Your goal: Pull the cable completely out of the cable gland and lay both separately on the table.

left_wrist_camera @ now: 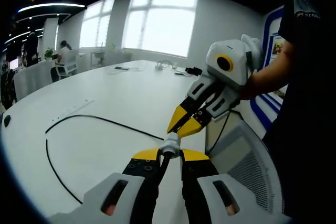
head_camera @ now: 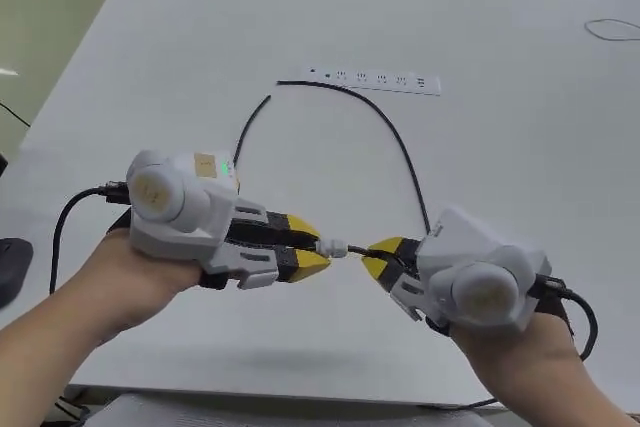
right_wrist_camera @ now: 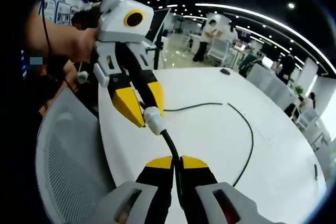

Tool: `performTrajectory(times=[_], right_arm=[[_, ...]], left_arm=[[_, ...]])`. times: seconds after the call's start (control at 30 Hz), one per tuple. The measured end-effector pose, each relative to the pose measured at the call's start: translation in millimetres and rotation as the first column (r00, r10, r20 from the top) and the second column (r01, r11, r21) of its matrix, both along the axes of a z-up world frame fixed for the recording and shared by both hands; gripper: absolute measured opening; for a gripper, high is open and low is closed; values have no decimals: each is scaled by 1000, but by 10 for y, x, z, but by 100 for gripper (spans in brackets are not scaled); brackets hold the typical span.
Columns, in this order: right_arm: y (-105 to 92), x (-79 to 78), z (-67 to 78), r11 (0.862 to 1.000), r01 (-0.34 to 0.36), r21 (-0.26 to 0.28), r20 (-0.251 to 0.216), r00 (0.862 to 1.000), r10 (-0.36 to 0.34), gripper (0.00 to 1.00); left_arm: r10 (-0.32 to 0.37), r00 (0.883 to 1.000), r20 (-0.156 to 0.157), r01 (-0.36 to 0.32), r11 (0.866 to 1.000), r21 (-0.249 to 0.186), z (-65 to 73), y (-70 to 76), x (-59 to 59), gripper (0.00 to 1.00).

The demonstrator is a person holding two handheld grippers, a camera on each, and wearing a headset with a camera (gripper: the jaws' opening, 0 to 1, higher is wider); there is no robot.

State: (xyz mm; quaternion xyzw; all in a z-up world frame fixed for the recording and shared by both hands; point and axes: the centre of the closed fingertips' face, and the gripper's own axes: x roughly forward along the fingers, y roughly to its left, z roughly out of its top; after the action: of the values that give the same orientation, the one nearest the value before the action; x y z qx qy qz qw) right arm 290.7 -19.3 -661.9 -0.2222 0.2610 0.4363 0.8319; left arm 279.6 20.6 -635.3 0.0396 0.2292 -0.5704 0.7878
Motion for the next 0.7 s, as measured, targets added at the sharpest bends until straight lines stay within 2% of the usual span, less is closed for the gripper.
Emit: performTrajectory(times=[0.07, 0.2, 0.27, 0.43, 0.6, 0.7], right_arm=[[-48, 16, -21, 1000, 1, -10, 4, 1000, -1, 0], [-122, 52, -62, 999, 44, 7, -16, 999, -44, 0], [-177, 79, -116, 995, 91, 31, -46, 995, -89, 0], [-244, 80, -216, 993, 116, 29, -64, 991, -114, 0], [-307, 97, -310, 985, 170, 44, -100, 981, -165, 0], [-387, 121, -379, 971, 234, 58, -141, 964, -224, 0]], left_arm=[[2, 1000, -2, -2, 1000, -9, 20, -5, 10, 15], [5, 1000, -2, -5, 1000, -14, 32, -18, 23, 15], [9, 1000, -9, -9, 1000, -18, 34, -25, 24, 15], [4, 1000, -11, -4, 1000, -17, 23, -41, 8, 15], [0, 1000, -15, 0, 1000, -18, 21, -56, -12, 15], [0, 1000, -15, -1, 1000, -17, 18, -58, -23, 14]])
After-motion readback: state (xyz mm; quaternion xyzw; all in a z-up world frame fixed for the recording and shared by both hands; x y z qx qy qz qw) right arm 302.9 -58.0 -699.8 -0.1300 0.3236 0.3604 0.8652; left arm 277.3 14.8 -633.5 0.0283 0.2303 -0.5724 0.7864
